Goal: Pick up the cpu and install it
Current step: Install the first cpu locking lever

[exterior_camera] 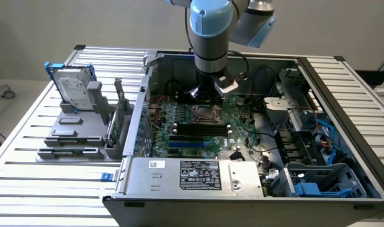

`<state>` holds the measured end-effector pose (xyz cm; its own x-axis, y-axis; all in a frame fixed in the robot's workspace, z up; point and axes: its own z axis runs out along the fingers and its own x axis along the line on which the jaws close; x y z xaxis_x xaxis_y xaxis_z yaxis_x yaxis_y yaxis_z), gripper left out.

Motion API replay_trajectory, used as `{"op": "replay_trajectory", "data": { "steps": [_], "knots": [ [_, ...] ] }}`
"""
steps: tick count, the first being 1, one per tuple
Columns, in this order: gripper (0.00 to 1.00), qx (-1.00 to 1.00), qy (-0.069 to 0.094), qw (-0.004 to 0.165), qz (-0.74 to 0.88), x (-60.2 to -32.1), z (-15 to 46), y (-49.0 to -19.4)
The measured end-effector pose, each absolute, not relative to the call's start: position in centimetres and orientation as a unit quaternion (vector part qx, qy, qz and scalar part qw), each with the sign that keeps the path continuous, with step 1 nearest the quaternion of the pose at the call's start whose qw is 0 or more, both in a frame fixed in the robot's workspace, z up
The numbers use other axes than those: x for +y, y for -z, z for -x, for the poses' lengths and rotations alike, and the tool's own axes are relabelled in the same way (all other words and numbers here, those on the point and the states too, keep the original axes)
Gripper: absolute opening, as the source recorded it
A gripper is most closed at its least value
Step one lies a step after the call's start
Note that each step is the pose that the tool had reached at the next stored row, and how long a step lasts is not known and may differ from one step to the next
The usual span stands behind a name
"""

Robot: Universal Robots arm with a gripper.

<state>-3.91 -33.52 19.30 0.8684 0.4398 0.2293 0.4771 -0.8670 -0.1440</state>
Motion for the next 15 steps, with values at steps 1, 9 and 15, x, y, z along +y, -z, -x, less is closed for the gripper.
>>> {"op": "replay_trajectory", "data": {
  "steps": [1,9,15],
  "knots": [
    [0.11,-0.237,0.095,0.099,0.962,-33.52,3.91,-19.30],
    [0.11,-0.227,0.098,0.106,0.963,-33.52,3.90,-19.29],
    [0.11,-0.216,0.100,0.109,0.965,-33.54,3.89,-19.38]
  ]
}}
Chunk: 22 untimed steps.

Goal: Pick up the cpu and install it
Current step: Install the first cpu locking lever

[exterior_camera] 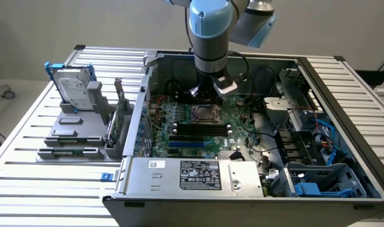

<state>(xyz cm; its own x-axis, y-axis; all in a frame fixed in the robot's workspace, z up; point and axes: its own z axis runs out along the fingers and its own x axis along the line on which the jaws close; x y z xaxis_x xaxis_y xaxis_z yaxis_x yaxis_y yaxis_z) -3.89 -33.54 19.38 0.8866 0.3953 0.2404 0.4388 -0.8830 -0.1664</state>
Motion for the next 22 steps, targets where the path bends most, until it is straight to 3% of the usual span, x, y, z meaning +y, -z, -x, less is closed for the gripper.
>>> {"op": "replay_trajectory", "data": {
  "steps": [22],
  "knots": [
    [0.11,-0.205,0.092,0.110,0.968,-34.8,3.9,-22.2]
  ]
}}
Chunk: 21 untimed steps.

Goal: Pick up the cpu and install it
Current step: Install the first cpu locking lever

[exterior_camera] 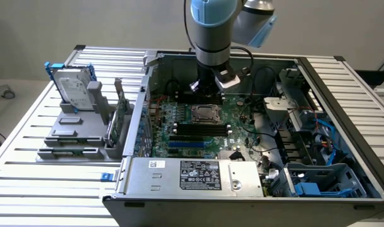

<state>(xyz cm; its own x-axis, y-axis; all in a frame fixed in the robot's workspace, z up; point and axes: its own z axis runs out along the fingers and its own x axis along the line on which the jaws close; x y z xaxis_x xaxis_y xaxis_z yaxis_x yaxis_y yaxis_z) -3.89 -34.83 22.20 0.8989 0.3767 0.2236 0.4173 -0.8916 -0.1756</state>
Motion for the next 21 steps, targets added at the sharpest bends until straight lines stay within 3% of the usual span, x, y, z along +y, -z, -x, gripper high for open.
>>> {"op": "replay_trajectory", "data": {
  "steps": [9,21],
  "knots": [
    [0.11,-0.204,0.089,0.113,0.968,-36.8,3.9,-24.2],
    [0.11,-0.200,0.089,0.112,0.969,-39.2,4.1,-24.4]
  ]
}}
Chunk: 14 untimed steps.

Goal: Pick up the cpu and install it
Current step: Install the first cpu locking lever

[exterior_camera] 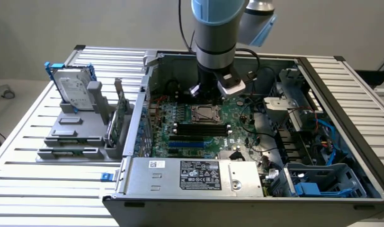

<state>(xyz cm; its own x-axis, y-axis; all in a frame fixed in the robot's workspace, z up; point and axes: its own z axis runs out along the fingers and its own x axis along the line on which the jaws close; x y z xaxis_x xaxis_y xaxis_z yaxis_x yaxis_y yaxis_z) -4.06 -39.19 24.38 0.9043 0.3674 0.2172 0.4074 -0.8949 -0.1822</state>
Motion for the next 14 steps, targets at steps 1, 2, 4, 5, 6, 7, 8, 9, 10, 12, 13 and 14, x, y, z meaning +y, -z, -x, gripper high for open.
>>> {"op": "replay_trajectory", "data": {
  "steps": [1,2,4,5,6,7,8,9,10,12,13,14],
  "knots": [
    [0.11,-0.199,0.089,0.112,0.969,-39.3,4.1,-24.4],
    [0.11,-0.198,0.089,0.112,0.970,-39.4,4.1,-24.4],
    [0.11,-0.196,0.089,0.112,0.970,-39.4,4.2,-24.4],
    [0.11,-0.195,0.089,0.112,0.970,-39.5,4.2,-24.4],
    [0.11,-0.195,0.089,0.112,0.970,-39.5,4.2,-24.4],
    [0.11,-0.194,0.089,0.112,0.970,-39.6,4.2,-24.5],
    [0.11,-0.194,0.089,0.112,0.970,-39.6,4.2,-24.6],
    [0.11,-0.194,0.090,0.112,0.970,-39.7,4.2,-24.6],
    [0.11,-0.194,0.090,0.112,0.971,-39.8,4.2,-24.7],
    [0.11,-0.193,0.090,0.112,0.971,-40.1,4.2,-24.9],
    [0.11,-0.193,0.089,0.112,0.971,-40.2,4.2,-25.1],
    [0.11,-0.193,0.090,0.112,0.971,-40.4,4.2,-25.2]
  ]
}}
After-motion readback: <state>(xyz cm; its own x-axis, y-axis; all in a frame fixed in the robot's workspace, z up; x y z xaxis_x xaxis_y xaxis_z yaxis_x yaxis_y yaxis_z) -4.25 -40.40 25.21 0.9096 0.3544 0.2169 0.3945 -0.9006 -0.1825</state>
